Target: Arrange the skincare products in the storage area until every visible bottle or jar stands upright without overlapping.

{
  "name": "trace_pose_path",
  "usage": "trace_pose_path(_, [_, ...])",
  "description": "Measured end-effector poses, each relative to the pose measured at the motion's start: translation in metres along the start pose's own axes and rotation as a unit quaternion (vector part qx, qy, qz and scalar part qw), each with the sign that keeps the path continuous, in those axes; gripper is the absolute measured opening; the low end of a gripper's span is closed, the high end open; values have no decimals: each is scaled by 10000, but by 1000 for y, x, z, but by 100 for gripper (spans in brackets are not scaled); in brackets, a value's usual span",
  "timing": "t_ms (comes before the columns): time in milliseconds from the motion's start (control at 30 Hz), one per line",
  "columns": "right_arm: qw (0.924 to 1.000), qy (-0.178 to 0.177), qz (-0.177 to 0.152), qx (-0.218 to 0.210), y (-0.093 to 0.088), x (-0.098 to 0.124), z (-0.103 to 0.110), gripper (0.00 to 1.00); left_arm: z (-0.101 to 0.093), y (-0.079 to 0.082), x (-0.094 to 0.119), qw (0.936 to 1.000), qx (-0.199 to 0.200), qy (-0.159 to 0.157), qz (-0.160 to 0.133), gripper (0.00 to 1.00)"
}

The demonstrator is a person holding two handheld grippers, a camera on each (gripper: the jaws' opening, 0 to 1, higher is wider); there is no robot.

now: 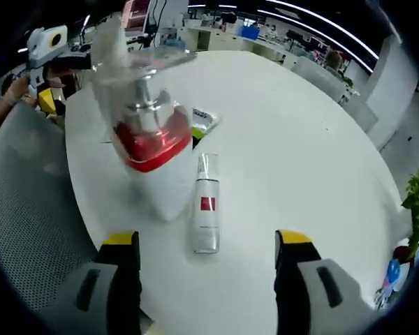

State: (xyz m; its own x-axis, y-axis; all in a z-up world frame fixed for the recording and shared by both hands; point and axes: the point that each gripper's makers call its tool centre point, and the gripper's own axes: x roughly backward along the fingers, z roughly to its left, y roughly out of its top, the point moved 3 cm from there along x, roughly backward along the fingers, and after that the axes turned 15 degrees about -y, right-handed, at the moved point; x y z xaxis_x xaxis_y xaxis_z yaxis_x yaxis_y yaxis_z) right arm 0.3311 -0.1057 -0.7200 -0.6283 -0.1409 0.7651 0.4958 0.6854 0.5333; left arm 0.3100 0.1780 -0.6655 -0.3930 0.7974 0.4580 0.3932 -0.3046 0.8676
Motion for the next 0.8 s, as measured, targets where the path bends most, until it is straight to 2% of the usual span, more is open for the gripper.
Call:
trace_pose_path(200, [9998, 111, 108, 80, -3, -11, 0, 55, 1, 0, 0, 10000, -14, 19, -4, 97])
trace_pose_path(300, [9997, 191, 133, 124, -3, -15, 2, 49, 6, 1, 3, 9997, -119, 228, 28, 97])
trace_pose_path(700, [9980, 404, 468, 129, -6, -31, 7, 35, 4, -2, 2, 9998, -73, 164, 79, 97])
trace_pose_path(800, [9977, 312, 540, 256, -7, -32, 7, 33, 4, -2, 1, 9998, -87, 167, 92, 97])
